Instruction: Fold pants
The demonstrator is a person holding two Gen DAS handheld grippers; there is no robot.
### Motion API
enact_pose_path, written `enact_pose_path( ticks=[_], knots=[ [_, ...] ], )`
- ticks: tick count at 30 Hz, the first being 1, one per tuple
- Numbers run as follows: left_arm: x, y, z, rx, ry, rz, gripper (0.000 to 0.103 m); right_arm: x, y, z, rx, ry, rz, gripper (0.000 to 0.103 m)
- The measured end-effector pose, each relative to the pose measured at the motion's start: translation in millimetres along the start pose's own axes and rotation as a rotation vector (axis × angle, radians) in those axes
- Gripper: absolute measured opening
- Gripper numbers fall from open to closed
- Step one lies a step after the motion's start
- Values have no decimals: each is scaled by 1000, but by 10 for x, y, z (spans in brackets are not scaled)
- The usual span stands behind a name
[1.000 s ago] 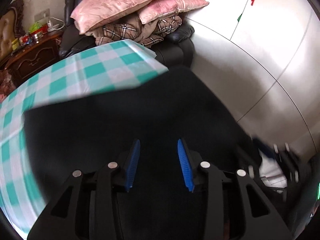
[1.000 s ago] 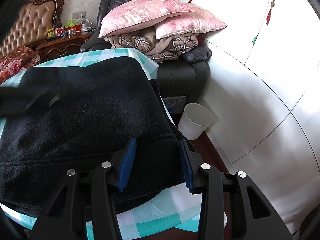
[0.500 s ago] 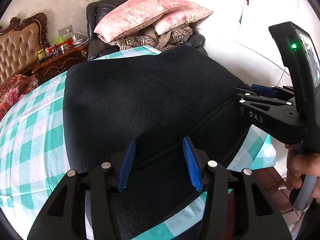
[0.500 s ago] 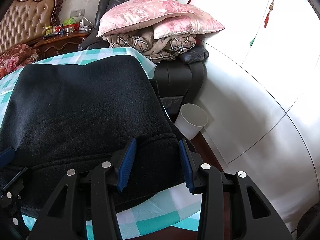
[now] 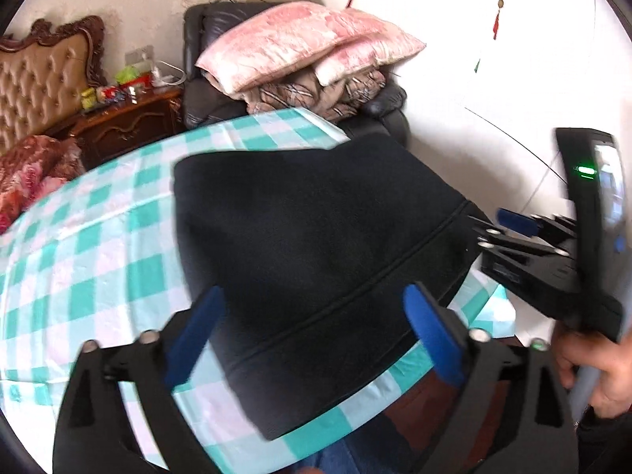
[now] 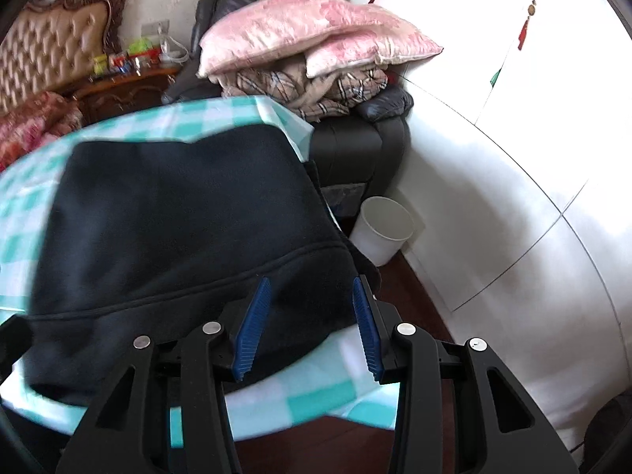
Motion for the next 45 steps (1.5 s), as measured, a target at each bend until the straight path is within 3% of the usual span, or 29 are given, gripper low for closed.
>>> enact_pose_path(
  ticks=[1, 2, 3, 8, 11, 23, 45],
  knots=[
    [-68, -21, -18, -11, 9, -4, 101, -135, 14, -6, 15, 14, -7, 56],
    [-126, -29, -31, -17, 20, -5, 101, -250, 37, -12, 33, 25, -8, 88],
    [-183, -41, -49, -20, 34, -8, 101, -382, 64, -26, 48, 50, -3, 96],
    [-328, -17, -113, -89, 33, 34, 101, -753, 91, -36, 64, 93, 1, 96],
    [-387, 7, -131, -89, 46, 12, 101, -800, 107, -16, 77, 90, -15, 96],
    [-348, -5, -148, -87, 38, -28, 101, -776, 80, -39, 73, 90, -44, 96],
    [-323, 55, -107, -74, 28, -22, 101, -720, 84, -17, 74, 83, -49, 96]
  ],
)
Point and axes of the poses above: each gripper's, at about its wrist camera, not at the fingertips, and x roughly the way its jaws point, y to its right, z to its underside, the point moved 9 cm from there along x, roughly the way its jaws point, and after that the axes turned 9 degrees about -x, right-handed, at the moved point
